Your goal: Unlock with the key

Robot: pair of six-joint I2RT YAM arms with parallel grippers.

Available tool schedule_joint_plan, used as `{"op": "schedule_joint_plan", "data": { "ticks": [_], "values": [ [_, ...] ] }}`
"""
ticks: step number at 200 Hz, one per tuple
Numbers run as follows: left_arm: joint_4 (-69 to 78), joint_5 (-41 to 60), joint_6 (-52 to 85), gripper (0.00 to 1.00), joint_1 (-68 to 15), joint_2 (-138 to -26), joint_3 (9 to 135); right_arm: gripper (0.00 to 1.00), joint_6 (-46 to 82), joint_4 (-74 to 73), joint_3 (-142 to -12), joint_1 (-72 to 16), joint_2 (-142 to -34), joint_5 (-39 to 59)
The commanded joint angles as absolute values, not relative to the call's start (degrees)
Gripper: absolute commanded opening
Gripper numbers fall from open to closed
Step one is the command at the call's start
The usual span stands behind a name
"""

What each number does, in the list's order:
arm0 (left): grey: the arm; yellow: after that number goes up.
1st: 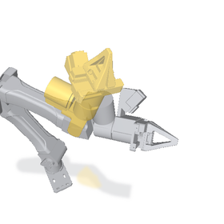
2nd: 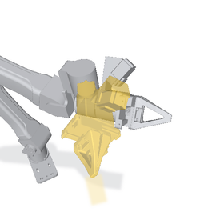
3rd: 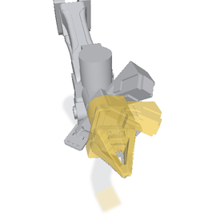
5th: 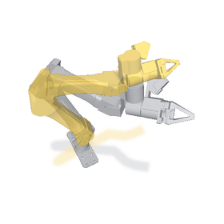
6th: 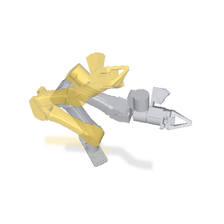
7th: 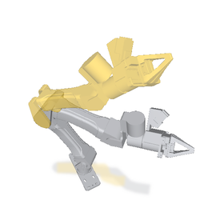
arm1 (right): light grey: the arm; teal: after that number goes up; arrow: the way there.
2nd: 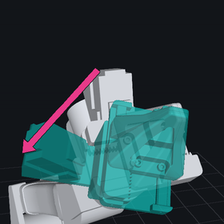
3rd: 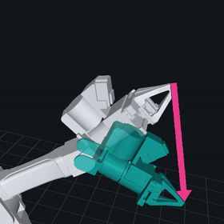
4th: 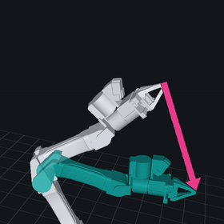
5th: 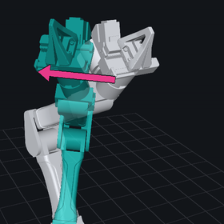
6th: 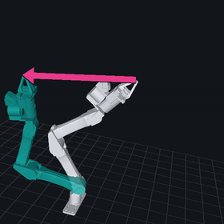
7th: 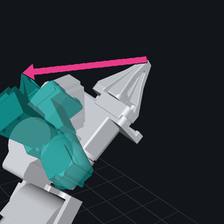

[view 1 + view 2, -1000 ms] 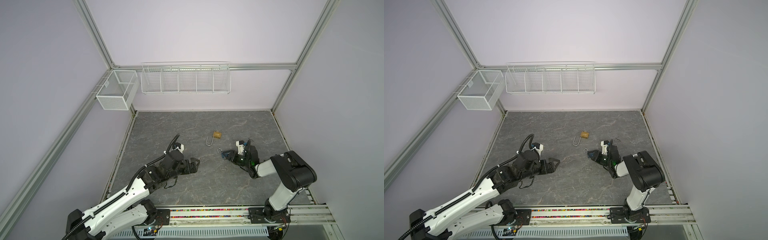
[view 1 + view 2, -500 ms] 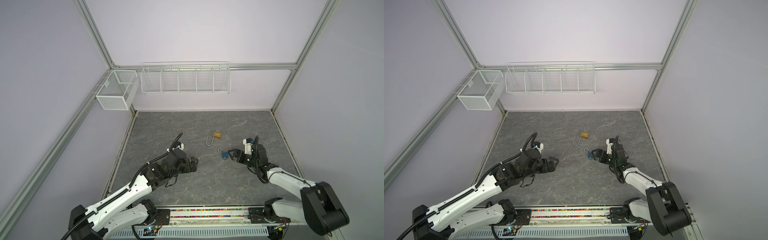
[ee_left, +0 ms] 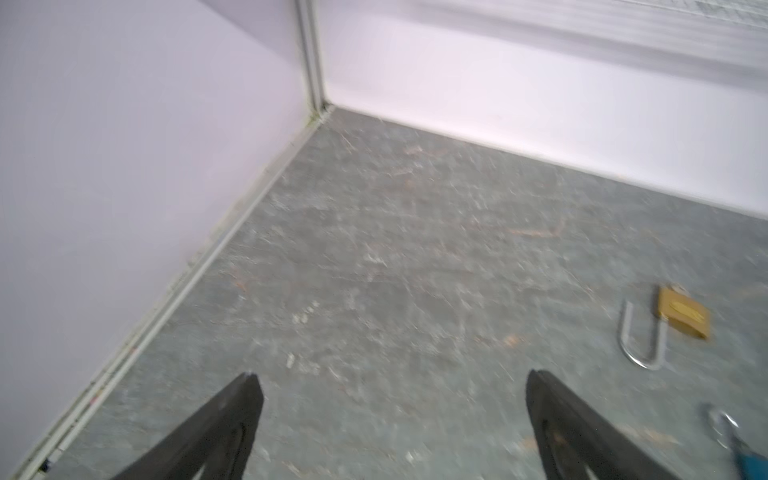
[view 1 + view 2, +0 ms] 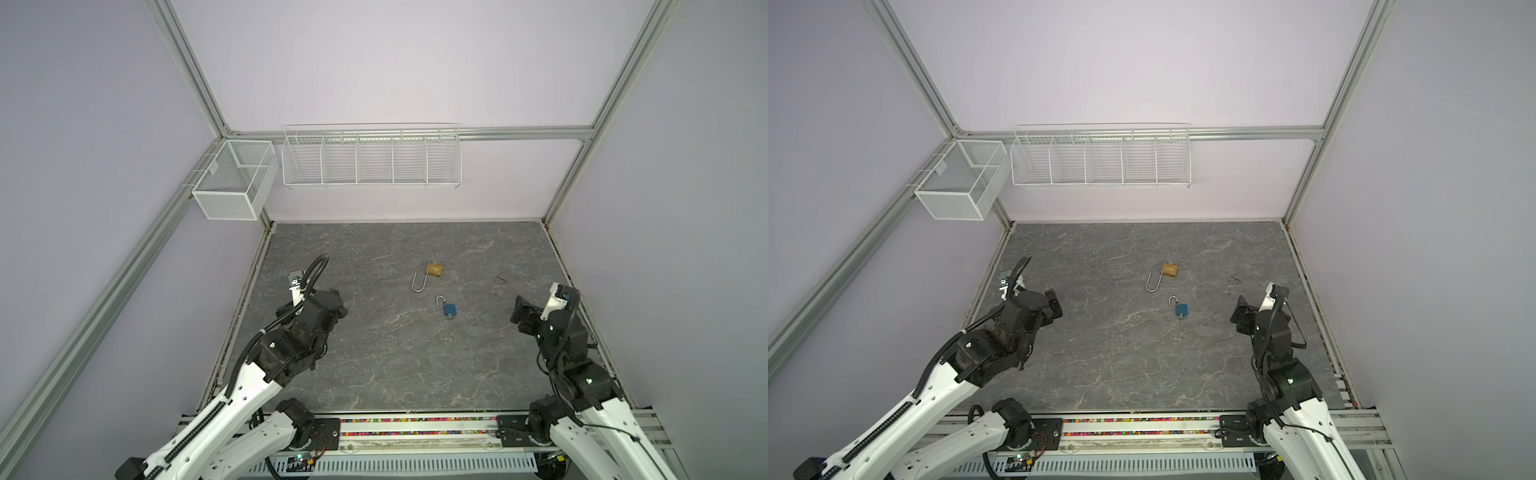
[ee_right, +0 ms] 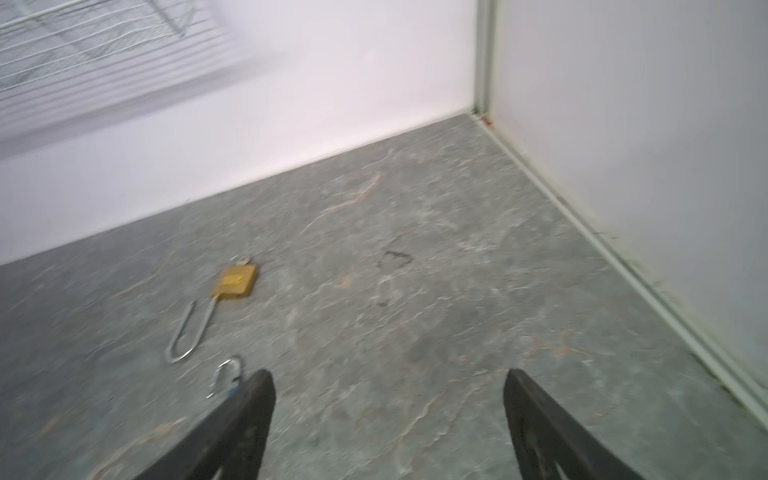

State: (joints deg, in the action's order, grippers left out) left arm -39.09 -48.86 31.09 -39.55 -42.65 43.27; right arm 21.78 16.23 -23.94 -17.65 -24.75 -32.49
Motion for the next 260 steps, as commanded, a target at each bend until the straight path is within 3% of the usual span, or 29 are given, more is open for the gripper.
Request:
{"op": "schedule_joint_plan", "data": {
  "ticks": [1, 31, 59, 88, 104, 133, 167, 194, 221, 235, 248, 260],
  "values": [
    [-24.9, -62.2, 19.2, 1.0, -39.2, -36.9, 31.6, 0.88, 18.8, 10.7, -15.2, -17.3, -21.0, -47.6],
    [-1.0, -65.6, 7.9, 1.0, -37.8, -28.9, 15.4, 0.88, 12.5, 1.9, -11.6, -16.7, -23.0, -48.6],
    [11.7, -64.6, 8.3, 0.99, -31.6, -27.4, 5.1, 0.89, 12.6, -6.9, -8.7, -16.8, -32.8, -51.0],
    [23.4, -54.0, 7.8, 0.99, -23.5, -26.4, 0.1, 0.89, 8.6, -17.3, -7.3, -16.4, -37.9, -51.0],
    [26.9, -49.3, 13.7, 0.99, -16.9, -28.2, -1.3, 0.89, 6.3, -28.4, -5.3, -14.4, -42.3, -45.9],
    [35.8, -37.2, 19.3, 0.99, -6.0, -39.6, -0.9, 0.89, 3.1, -41.0, -8.2, -9.0, -57.8, -34.0],
    [35.5, -29.0, 13.2, 1.0, -5.8, -60.1, 10.8, 0.89, -3.0, -49.8, -15.4, -7.6, -74.2, -24.0],
    [43.7, -23.3, 3.9, 1.0, -5.8, -68.6, 14.7, 0.89, 0.9, -57.9, -15.2, -1.8, -82.6, -17.2],
    [53.4, -19.4, 1.2, 0.99, -5.7, -75.4, 14.3, 0.91, 1.3, -56.7, -18.1, 1.6, -87.2, -7.5],
    [60.2, -18.9, 1.3, 0.99, -5.7, -83.5, 14.5, 0.88, -0.3, -48.3, -22.0, 1.6, -86.9, -3.7],
    [70.7, -20.0, -1.0, 0.99, -6.0, -91.8, 15.4, 0.89, -0.8, -49.7, -21.9, 1.6, -87.5, -2.5],
    [55.6, -20.2, 1.3, 0.99, -6.1, -86.2, 19.0, 0.88, -1.0, -48.7, -22.2, 1.4, -87.1, -2.7]
  ]
}}
